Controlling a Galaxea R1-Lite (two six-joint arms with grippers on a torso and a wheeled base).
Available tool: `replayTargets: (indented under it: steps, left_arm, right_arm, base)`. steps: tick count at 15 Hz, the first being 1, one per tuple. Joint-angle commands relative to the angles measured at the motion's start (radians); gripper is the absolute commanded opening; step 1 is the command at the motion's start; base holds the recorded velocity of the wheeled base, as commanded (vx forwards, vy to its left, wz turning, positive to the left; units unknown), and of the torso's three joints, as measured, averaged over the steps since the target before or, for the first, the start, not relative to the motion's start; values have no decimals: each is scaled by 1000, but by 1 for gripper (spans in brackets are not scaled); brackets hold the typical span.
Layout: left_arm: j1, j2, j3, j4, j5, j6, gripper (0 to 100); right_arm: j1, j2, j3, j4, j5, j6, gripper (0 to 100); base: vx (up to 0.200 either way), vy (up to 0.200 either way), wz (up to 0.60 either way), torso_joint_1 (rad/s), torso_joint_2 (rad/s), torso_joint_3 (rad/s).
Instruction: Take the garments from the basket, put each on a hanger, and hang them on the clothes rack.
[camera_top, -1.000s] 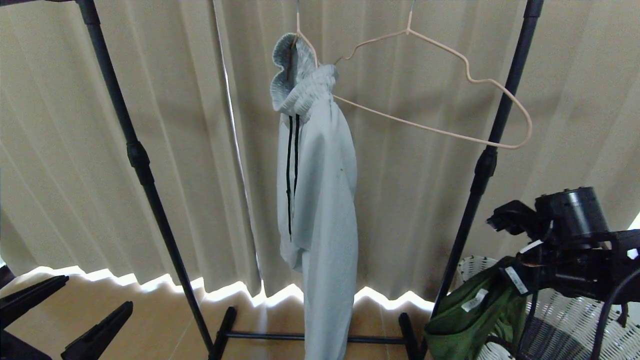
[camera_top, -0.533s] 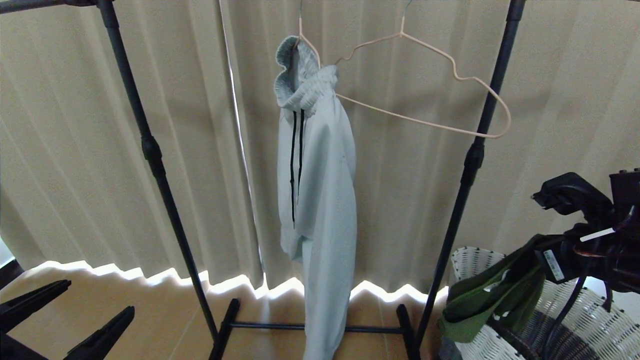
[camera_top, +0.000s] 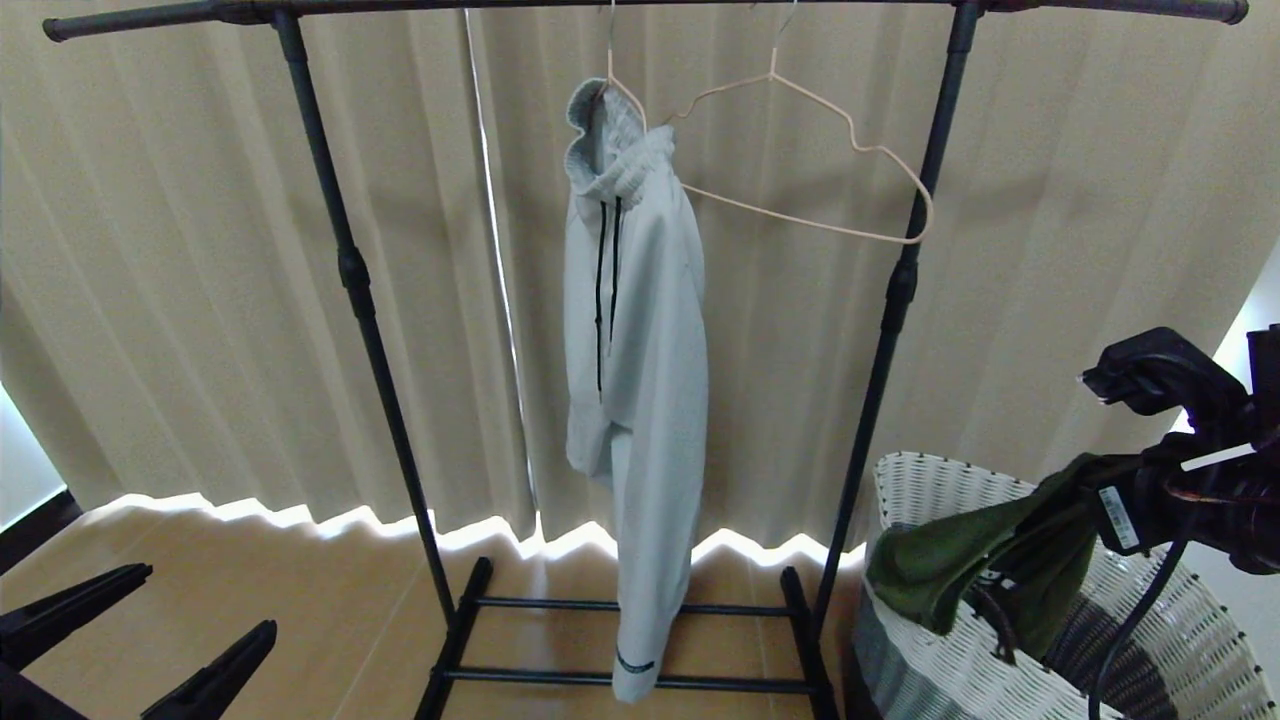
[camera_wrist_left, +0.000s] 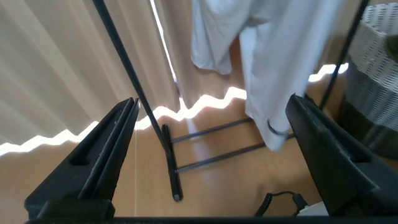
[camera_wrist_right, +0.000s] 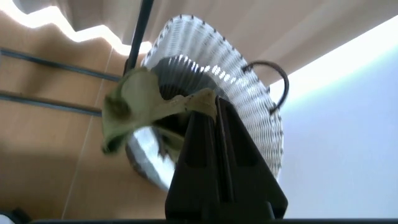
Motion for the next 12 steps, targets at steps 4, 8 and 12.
replayTargets:
  steps: [4, 8, 12]
  left_arm:
    - [-5, -16, 9, -1, -1, 0, 100]
    - [-5, -22, 11, -1, 0, 0, 100]
    - [-5, -21, 9, -1, 0, 0, 100]
  right_arm:
    - [2, 2, -1, -2, 0, 0, 0]
    - [14, 2, -3, -2, 0, 0, 0]
    - [16, 1, 5, -1, 0, 0, 0]
  base:
    - [0, 0, 0, 0, 0, 0]
    - [0, 50, 0, -1, 2, 1]
    - [0, 200, 0, 1, 4, 6]
